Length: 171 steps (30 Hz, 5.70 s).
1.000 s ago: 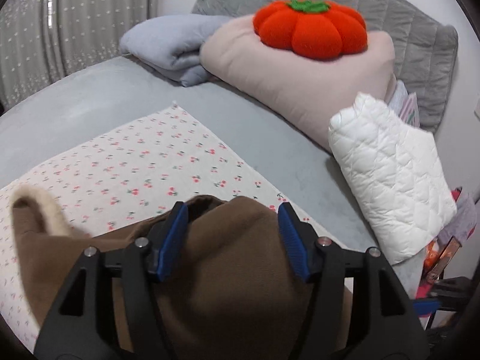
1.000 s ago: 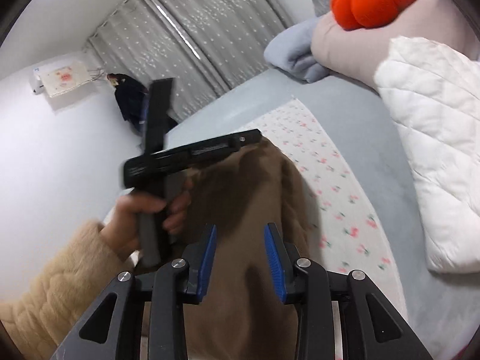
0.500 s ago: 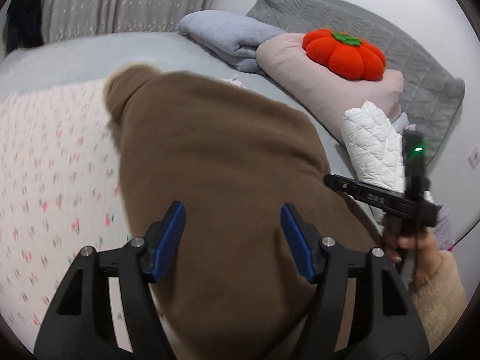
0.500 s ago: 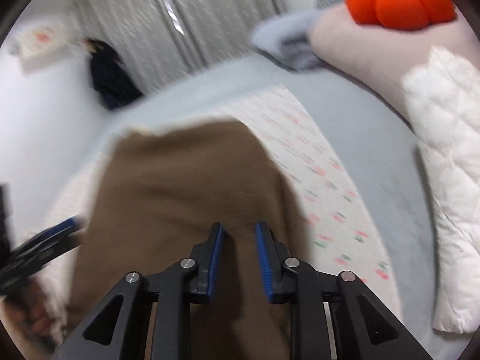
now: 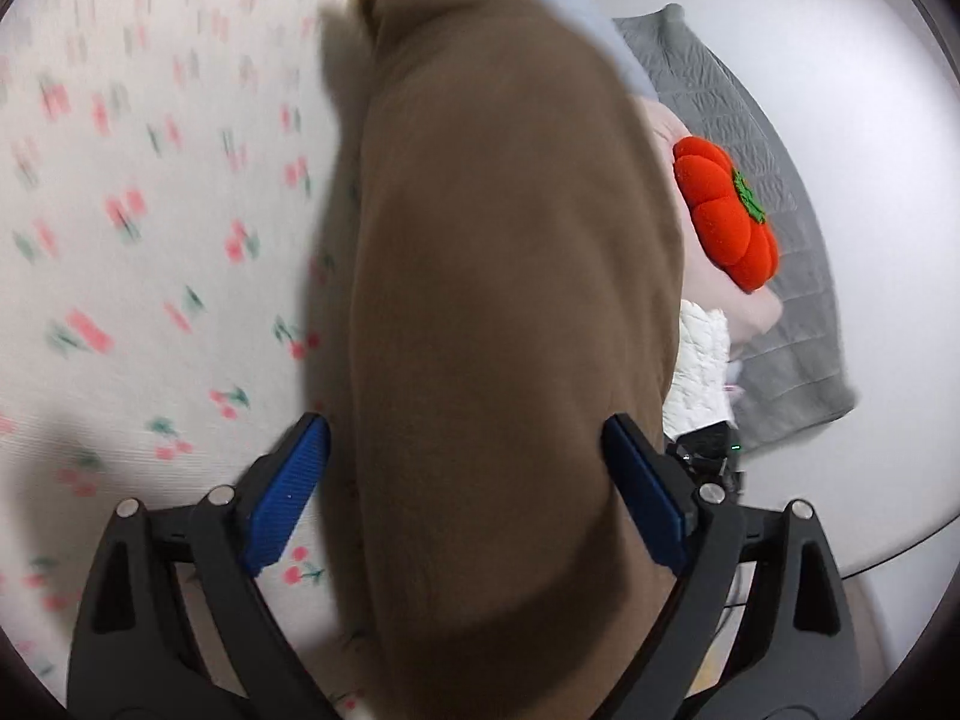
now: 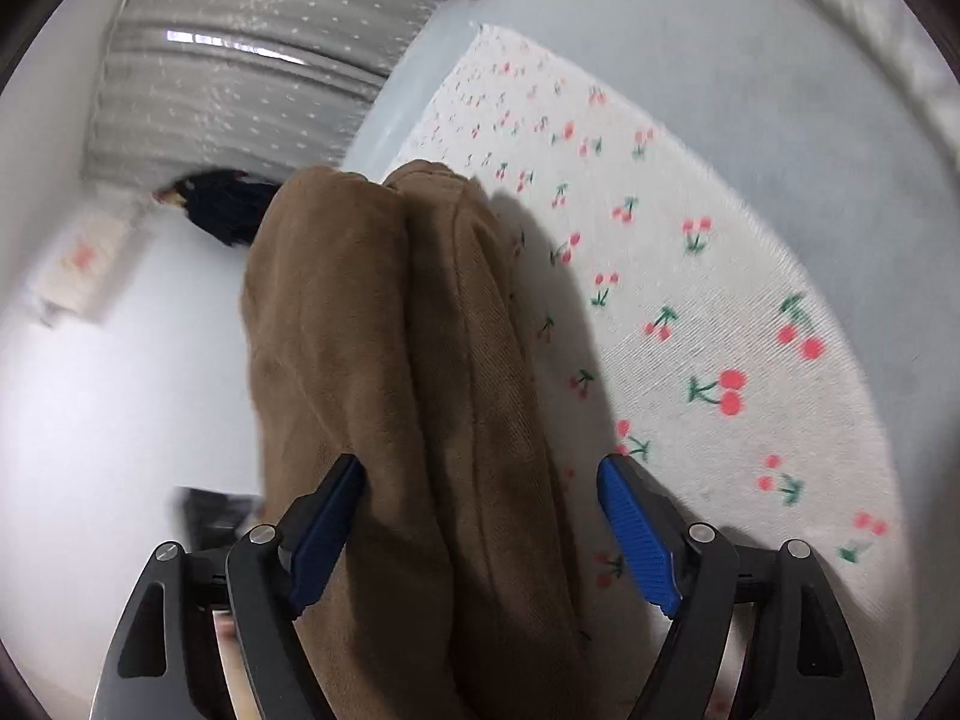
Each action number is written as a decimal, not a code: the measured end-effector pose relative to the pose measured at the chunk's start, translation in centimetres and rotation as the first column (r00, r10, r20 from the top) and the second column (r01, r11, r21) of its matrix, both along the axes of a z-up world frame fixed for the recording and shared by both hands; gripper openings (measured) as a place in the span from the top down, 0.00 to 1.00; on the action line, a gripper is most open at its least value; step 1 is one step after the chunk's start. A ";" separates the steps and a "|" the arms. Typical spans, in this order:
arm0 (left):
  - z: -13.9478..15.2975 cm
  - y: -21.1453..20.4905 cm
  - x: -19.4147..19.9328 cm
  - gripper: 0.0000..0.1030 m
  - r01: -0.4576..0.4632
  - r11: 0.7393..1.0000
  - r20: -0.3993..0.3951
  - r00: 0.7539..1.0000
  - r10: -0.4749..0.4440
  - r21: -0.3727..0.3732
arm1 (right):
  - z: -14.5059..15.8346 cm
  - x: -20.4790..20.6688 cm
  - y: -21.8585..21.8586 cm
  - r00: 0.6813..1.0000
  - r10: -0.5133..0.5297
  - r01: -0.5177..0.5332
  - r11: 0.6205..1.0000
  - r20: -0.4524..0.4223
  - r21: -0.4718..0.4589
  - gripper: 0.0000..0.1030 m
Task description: Fold large clothes
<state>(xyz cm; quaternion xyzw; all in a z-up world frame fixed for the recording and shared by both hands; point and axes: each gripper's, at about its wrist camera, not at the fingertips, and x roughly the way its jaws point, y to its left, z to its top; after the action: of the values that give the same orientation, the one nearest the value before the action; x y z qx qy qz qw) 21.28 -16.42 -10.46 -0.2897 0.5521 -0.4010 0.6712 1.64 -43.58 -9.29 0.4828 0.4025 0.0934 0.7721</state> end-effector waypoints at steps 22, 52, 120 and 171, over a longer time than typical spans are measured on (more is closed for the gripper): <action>1.8 2.6 -1.3 0.45 -0.017 0.994 0.059 0.998 0.024 -0.111 | 3.8 0.7 4.8 0.973 0.052 -0.074 0.993 0.227 0.091 0.67; 10.4 14.1 -12.9 0.22 -0.314 0.933 0.532 0.828 0.178 0.177 | 14.4 -3.9 19.8 0.927 0.148 0.052 0.859 0.344 -0.509 0.40; 9.3 8.5 -28.3 0.01 -0.579 0.560 0.587 0.786 0.193 0.592 | 10.0 -14.7 27.7 0.996 0.045 -0.087 0.503 -0.074 -0.860 0.08; 8.9 8.1 -28.4 0.01 -0.562 0.572 0.576 0.797 0.181 0.597 | 9.9 -14.6 28.2 0.996 0.047 -0.092 0.499 -0.080 -0.862 0.08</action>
<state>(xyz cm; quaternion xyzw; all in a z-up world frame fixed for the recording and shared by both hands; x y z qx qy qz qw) -7.15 -8.27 -1.53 -0.0001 0.4166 -0.0391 0.9082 -12.95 -15.36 0.57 0.0185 0.4319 -0.1001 0.8962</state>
